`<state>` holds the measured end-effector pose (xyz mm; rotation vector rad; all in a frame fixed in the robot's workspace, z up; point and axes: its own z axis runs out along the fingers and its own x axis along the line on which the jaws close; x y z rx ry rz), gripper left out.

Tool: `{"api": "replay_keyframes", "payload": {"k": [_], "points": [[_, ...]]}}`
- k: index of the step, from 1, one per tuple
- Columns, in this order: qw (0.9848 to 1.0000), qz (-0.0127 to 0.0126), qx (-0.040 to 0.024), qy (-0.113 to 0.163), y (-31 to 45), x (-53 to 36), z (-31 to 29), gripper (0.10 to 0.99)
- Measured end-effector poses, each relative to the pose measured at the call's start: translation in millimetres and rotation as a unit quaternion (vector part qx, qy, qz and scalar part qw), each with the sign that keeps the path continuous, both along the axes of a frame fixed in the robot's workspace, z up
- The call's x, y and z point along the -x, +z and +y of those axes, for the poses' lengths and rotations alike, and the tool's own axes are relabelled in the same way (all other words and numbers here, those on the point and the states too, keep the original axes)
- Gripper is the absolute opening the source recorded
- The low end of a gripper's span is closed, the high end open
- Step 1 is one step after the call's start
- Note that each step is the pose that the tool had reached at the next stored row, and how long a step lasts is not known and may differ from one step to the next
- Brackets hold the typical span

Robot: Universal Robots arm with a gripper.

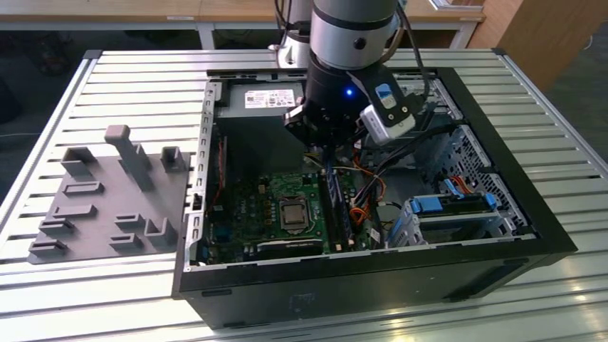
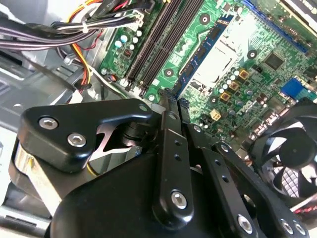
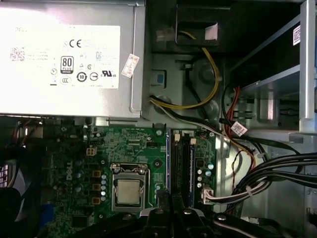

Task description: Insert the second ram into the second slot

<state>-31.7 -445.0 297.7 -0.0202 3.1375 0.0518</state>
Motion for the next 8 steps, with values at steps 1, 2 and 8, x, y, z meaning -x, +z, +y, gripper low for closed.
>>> {"api": "replay_keyframes", "payload": {"k": [1, 2, 8], "points": [[1.0, 0.0001, 0.0001, 0.0, -1.2, -0.1, -1.6, 0.133], [1.0, 0.0, 0.0, 0.0, -2.0, -0.2, -2.6, 0.133], [1.0, 0.0022, -0.0001, -0.001, -6.3, -0.3, -3.5, 0.133]]}}
